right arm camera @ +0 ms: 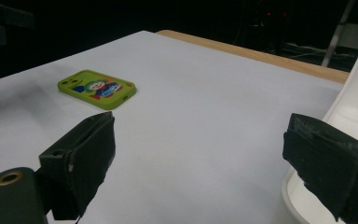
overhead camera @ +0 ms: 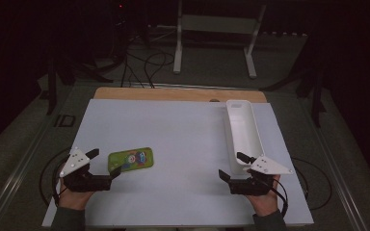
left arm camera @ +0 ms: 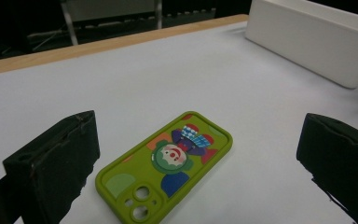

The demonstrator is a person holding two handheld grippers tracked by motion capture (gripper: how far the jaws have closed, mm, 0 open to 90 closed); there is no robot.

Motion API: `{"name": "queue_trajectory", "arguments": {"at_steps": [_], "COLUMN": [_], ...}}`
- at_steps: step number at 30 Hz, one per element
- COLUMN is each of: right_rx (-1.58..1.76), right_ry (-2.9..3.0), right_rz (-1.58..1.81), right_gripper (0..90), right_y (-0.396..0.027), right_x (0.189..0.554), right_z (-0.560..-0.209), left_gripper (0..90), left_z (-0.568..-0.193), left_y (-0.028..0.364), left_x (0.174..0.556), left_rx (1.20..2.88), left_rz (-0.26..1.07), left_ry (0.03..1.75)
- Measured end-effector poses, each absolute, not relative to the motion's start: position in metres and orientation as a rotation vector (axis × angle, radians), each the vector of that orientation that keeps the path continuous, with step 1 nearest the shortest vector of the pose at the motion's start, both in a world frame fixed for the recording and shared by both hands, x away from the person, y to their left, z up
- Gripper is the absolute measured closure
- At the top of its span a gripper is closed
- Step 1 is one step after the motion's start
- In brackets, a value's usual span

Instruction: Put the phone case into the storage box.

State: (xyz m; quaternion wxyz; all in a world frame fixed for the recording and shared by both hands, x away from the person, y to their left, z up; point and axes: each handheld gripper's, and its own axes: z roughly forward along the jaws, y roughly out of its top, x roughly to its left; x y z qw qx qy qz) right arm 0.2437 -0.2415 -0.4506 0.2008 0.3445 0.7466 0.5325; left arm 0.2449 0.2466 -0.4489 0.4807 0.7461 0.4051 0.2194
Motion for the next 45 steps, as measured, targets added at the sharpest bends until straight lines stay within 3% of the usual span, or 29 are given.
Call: {"name": "queue_trajectory", "arguments": {"at_steps": [45], "right_rx": [0.965], "right_ry": [2.096], "right_rz": [1.470], "right_gripper": [8.9], "right_y": [-0.239], "right_x": [0.244], "right_z": [-0.451], "left_gripper": [7.5], "left_z": [-0.459], "left_y": [0.214], "left_x": [0.300], "left_rx": [1.919], "left_rz": [0.459], "left_ry": [1.029]}}
